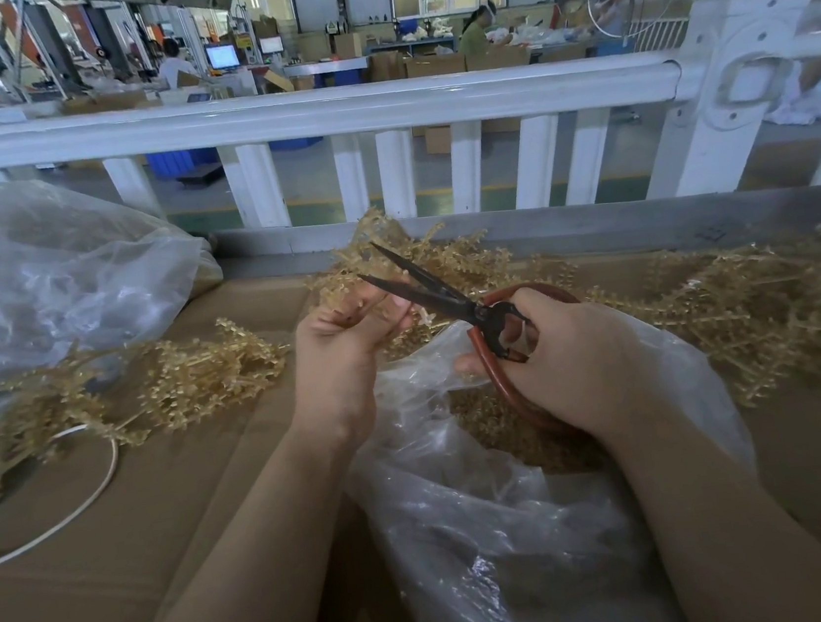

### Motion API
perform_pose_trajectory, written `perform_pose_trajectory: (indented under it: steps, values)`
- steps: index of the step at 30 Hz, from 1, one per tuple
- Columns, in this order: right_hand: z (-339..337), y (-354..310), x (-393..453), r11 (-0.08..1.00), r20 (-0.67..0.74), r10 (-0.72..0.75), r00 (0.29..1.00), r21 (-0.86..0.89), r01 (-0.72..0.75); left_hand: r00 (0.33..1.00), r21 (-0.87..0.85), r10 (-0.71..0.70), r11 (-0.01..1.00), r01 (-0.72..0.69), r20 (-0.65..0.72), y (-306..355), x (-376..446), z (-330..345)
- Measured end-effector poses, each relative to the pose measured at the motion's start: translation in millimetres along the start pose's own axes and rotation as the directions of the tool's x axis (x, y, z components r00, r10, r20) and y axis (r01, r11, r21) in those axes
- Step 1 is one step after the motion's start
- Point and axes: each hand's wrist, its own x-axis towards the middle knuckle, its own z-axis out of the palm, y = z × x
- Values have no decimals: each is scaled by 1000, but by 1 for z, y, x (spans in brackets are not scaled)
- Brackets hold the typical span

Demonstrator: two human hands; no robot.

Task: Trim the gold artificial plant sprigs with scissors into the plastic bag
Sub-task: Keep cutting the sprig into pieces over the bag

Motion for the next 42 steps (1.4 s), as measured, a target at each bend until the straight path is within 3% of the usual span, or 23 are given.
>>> perform_pose_trajectory:
  steps: [12, 20, 31, 42]
  values:
    - [7, 3, -1, 999, -109, -32, 994, 30, 35, 1000, -36, -6, 999, 6, 15, -3, 0, 0]
    - [7, 4, 0, 999, -112, -31, 993, 28, 35, 1000, -49, -20, 999, 21, 16, -3, 0, 0]
    - [8, 6, -1, 997, -124, -53, 991, 49, 60, 994, -6, 61, 998, -61, 87, 1, 0, 0]
    - [7, 7, -1, 999, -64, 30, 998, 34, -28, 996, -92, -87, 992, 90, 27, 3, 1, -3]
